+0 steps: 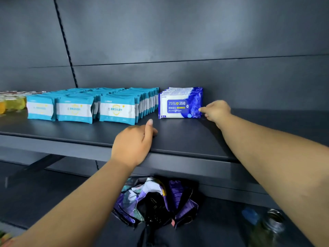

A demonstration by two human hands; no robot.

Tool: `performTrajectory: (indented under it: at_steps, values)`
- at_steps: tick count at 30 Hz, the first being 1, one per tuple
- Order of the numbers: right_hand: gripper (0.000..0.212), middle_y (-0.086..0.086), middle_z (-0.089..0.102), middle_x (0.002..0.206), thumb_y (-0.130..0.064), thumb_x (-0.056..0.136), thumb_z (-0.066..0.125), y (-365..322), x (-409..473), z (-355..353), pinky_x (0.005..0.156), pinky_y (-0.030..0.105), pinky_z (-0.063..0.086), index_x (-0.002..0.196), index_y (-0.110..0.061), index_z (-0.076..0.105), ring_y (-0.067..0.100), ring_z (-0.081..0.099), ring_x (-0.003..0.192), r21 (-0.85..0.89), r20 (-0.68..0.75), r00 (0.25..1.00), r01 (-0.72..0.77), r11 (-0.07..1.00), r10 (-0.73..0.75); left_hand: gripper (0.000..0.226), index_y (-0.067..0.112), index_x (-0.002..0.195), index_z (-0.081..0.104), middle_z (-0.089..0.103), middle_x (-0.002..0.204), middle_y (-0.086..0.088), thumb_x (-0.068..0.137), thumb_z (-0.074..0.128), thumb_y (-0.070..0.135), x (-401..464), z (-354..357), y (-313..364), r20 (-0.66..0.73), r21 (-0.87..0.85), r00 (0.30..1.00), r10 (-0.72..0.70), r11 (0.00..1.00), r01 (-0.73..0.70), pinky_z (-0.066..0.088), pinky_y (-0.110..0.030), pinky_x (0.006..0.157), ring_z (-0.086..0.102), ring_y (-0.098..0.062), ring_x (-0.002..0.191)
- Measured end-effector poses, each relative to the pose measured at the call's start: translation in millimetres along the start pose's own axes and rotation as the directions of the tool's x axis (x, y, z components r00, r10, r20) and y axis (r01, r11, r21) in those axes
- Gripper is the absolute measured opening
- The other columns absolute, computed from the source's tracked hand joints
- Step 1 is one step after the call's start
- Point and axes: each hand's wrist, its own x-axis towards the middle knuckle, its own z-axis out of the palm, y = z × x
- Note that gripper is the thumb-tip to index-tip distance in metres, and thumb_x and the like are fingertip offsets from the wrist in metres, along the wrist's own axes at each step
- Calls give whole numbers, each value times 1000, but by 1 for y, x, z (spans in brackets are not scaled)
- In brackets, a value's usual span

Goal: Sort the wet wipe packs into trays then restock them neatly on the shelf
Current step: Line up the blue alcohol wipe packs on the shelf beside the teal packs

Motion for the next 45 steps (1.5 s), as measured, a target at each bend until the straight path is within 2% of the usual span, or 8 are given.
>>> performTrajectory:
  at_steps: [7, 12, 18, 24, 29, 35, 41, 45]
  values:
    - [24, 7, 69, 105, -28, 87, 63, 0, -79, -71, 82, 22, 41, 100, -9, 69, 20, 60, 96, -260, 30, 971, 238, 936, -238, 84, 0, 94, 68, 64, 89, -24, 86, 0, 49, -10, -2, 16, -153, 237, 981, 120, 968, -81, 42, -40, 74, 57, -36, 90]
    - [27, -1, 65, 112, -33, 90, 58, 33, -165, -133, 88, 27, 41, 111, -17, 64, 18, 57, 106, -361, 112, 855, 509, 781, -506, 53, 3, 90, 69, 70, 91, -14, 95, 25, 32, -71, 15, 71, -291, 247, 904, 314, 937, -247, 45, -41, 78, 62, -35, 92]
    - [30, 5, 73, 84, -31, 78, 57, 137, -246, -177, 69, 27, 53, 87, -7, 73, 25, 69, 82, -395, 45, 521, 793, 463, -852, 37, 4, 96, 69, 70, 97, -10, 92, 40, 26, -177, 61, 140, -251, 197, 895, 369, 925, -326, 43, -37, 82, 62, -33, 97]
    - [33, 1, 71, 78, -34, 76, 53, 272, -302, -175, 69, 29, 53, 81, -8, 73, 22, 69, 77, -326, 217, 687, 721, 612, -694, 36, 0, 94, 68, 69, 90, -14, 89, 42, 25, -305, 133, 141, 89, 103, 969, 231, 965, -240, 37, -32, 79, 63, -32, 84]
    - [25, 1, 70, 69, -30, 73, 60, 397, -364, -154, 62, 28, 54, 73, -8, 72, 22, 66, 62, -362, 329, 813, 578, 731, -480, 36, 2, 96, 69, 69, 88, -15, 89, 43, 26, -417, 206, 113, 334, 81, 942, 32, 995, -63, 50, -36, 74, 65, -34, 80]
    - [20, 2, 68, 63, -28, 71, 65, 539, -441, -125, 60, 29, 54, 67, -9, 70, 21, 65, 57, -463, 410, 888, 401, 790, -210, 67, 6, 98, 67, 69, 93, -13, 97, 15, 48, -521, 289, 80, 663, 121, 733, -151, 988, 94, 52, -45, 77, 65, -34, 87]
    - [16, 9, 70, 67, -21, 71, 72, 653, -499, -83, 56, 28, 52, 75, -5, 71, 25, 66, 57, -529, 488, 866, 189, 827, 114, 60, 7, 142, 31, 37, 145, -15, 96, 33, 45, -600, 367, 47, 698, 333, 522, -490, 867, 370, 27, -41, 109, 34, -31, 134]
    - [27, 11, 70, 101, -26, 88, 61, 704, -522, -57, 72, 28, 45, 107, -6, 67, 28, 65, 91, -661, 480, 781, 22, 750, 400, 67, 9, 148, 12, 23, 151, -18, 95, 37, 42, -644, 405, 30, 681, 348, 436, -589, 783, 515, 18, -45, 112, 22, -34, 139]
